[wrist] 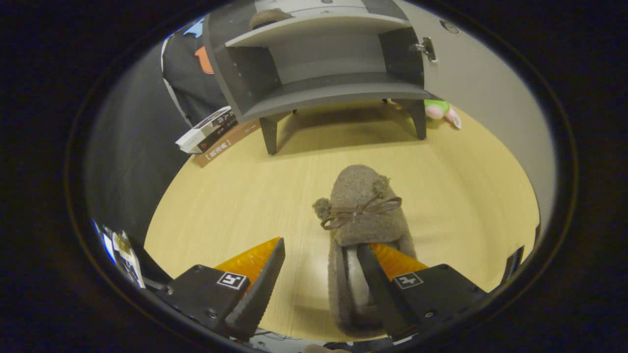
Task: Open the shoe cabinet door, grab the shoes and put them into the shoe cabinet, then close the shoe cabinet door.
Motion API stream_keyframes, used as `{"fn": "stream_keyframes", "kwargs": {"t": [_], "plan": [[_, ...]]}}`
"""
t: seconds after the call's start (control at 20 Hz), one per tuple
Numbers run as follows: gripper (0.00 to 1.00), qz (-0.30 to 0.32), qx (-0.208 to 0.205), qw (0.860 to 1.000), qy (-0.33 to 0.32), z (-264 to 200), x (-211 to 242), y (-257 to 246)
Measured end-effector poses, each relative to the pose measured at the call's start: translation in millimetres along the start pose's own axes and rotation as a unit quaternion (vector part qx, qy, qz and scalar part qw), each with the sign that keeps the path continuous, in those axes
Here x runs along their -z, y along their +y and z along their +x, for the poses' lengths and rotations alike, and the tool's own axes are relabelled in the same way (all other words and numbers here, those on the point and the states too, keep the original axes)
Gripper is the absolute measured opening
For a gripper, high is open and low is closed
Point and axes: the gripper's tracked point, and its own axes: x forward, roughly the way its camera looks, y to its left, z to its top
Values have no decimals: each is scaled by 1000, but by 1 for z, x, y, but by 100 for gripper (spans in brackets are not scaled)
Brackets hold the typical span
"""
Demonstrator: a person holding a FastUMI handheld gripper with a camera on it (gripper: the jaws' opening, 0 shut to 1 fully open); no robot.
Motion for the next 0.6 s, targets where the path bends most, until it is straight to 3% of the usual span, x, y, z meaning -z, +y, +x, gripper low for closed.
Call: {"fn": "stream_keyframes", "kwargs": {"t": [0.25, 0.4, 0.5, 0.6], "plan": [[91, 2, -1, 1000, -5, 19, -21, -4], [45, 19, 12, 1000, 0, 17, -24, -28], [14, 28, -7, 999, 14, 12, -24, -27], [9, 25, -20, 999, 8, 8, -33, -21]]}}
